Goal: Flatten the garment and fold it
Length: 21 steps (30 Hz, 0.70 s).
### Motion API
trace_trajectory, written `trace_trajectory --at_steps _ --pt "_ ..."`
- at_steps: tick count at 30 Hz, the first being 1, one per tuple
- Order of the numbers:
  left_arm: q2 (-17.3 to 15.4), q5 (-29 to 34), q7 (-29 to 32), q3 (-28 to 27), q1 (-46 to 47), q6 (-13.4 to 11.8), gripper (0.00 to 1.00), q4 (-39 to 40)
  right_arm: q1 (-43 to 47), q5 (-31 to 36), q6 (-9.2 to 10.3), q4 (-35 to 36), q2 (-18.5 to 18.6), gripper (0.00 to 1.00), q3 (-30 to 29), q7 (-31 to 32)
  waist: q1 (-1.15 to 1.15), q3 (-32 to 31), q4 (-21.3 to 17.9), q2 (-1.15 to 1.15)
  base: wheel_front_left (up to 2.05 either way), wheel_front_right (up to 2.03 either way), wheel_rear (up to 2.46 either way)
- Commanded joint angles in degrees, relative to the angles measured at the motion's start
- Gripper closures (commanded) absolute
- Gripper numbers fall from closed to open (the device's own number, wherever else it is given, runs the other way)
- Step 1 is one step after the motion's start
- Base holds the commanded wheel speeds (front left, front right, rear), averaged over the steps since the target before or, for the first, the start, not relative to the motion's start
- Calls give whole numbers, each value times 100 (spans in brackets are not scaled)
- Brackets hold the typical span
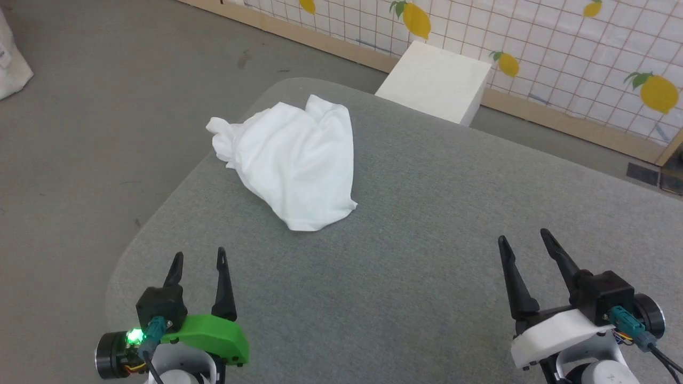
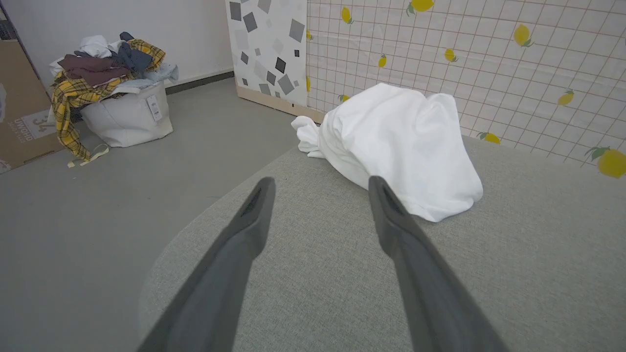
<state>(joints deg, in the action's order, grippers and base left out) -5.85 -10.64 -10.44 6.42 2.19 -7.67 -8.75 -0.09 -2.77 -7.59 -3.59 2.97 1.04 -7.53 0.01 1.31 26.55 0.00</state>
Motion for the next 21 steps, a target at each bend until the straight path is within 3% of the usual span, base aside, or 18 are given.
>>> trace_trajectory --at_steps 1,21 --pt "-55 -100 -66 28 108 -42 0 -35 -104 -42 7 -29 -6 0 0 -63 -1 -7 60 0 0 0 0" --pt "-201 -373 -297 202 140 -254 0 -153 -137 -138 9 -146 -8 0 14 -295 -1 10 564 0 0 0 0"
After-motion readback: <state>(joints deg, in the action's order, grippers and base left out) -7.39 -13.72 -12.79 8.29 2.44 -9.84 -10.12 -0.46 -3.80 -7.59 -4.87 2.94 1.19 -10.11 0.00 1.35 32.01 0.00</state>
